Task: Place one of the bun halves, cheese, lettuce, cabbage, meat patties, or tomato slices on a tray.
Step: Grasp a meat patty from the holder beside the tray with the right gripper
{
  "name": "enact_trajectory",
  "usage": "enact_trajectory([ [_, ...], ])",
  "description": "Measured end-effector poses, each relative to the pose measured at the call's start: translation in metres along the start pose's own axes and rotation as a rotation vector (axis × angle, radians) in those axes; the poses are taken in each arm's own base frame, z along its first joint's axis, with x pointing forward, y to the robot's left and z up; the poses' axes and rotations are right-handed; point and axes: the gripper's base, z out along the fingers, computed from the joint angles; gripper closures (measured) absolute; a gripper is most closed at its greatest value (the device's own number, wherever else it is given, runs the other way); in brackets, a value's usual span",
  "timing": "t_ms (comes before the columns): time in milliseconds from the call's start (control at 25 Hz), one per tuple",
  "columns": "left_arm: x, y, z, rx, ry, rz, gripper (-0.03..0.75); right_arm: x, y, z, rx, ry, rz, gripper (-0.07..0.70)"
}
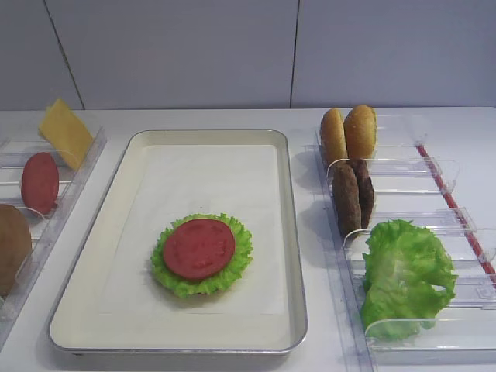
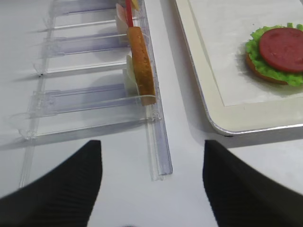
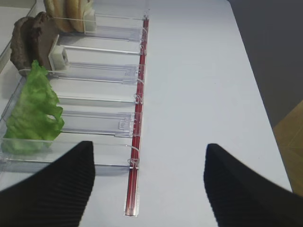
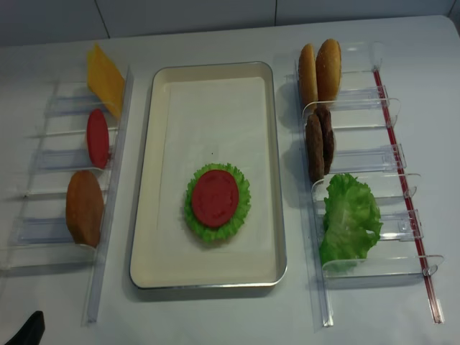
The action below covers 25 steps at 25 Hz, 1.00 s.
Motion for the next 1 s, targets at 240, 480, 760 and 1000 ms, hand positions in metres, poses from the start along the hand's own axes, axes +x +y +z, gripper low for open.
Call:
enact_trajectory([
  [240,0.0,0.0,0.0,0.0,0.0,0.0,0.286,0.0,0.0,0.0,0.0,0.0,0.009,0.122],
  [480,0.0,0.0,0.0,0.0,0.0,0.0,0.286,0.0,0.0,0.0,0.003,0.0,0.0,0.122],
  [760,0.0,0.0,0.0,0.0,0.0,0.0,0.286,-0.003,0.004,-0.001,-0.041,-0.021,-0.099,0.122],
  [1000,0.0,0.0,0.0,0.0,0.0,0.0,0.286,-0.034,0.019,0.0,-0.218,-0.015,-0.114,0.122],
])
